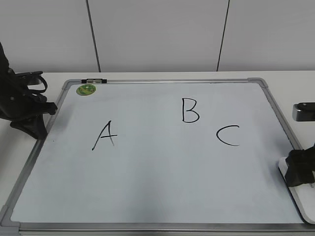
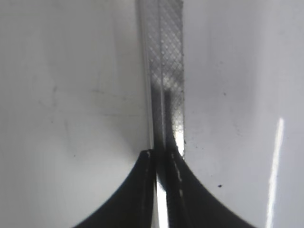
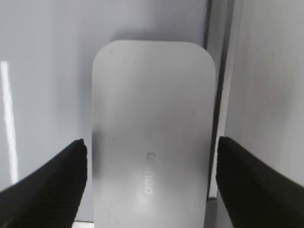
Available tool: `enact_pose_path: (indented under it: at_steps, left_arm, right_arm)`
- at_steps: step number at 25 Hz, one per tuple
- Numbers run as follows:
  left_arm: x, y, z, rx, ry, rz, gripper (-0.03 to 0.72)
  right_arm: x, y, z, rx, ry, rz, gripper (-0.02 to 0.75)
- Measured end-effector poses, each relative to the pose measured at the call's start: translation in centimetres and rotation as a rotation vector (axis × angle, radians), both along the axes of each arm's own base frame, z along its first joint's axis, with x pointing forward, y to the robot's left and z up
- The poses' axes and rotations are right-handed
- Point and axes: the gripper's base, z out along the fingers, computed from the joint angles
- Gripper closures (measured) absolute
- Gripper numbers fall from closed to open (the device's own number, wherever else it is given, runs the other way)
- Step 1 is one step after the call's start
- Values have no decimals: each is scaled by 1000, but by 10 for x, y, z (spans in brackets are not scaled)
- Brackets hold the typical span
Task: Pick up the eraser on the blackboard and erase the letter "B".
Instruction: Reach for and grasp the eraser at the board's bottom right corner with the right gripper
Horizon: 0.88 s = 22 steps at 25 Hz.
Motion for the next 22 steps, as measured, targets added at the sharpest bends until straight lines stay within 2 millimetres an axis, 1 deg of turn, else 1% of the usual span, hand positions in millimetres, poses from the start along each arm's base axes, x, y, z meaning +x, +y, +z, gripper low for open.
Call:
enact_pose_path:
  at_steps: [7,12,15,17,20,22]
  left_arm:
    - [0,0,0,0,0,0,674]
    - [0,0,0,0,0,0,674]
    - [0,0,0,0,0,0,674]
    - [0,0,0,0,0,0,674]
    - [0,0,0,0,0,0,674]
    - [0,0,0,0,0,0,674]
  right_arm:
    - [1,0,0,1,-6,-2,91]
    - [2,0,-10,4,48,-5,98]
    - [3,1,-13,5,57,-6,104]
    - [3,1,-13,6,59,-7,118]
    - [3,1,-14,6,61,-7,167]
    - [3,1,-14,6,61,-9,178]
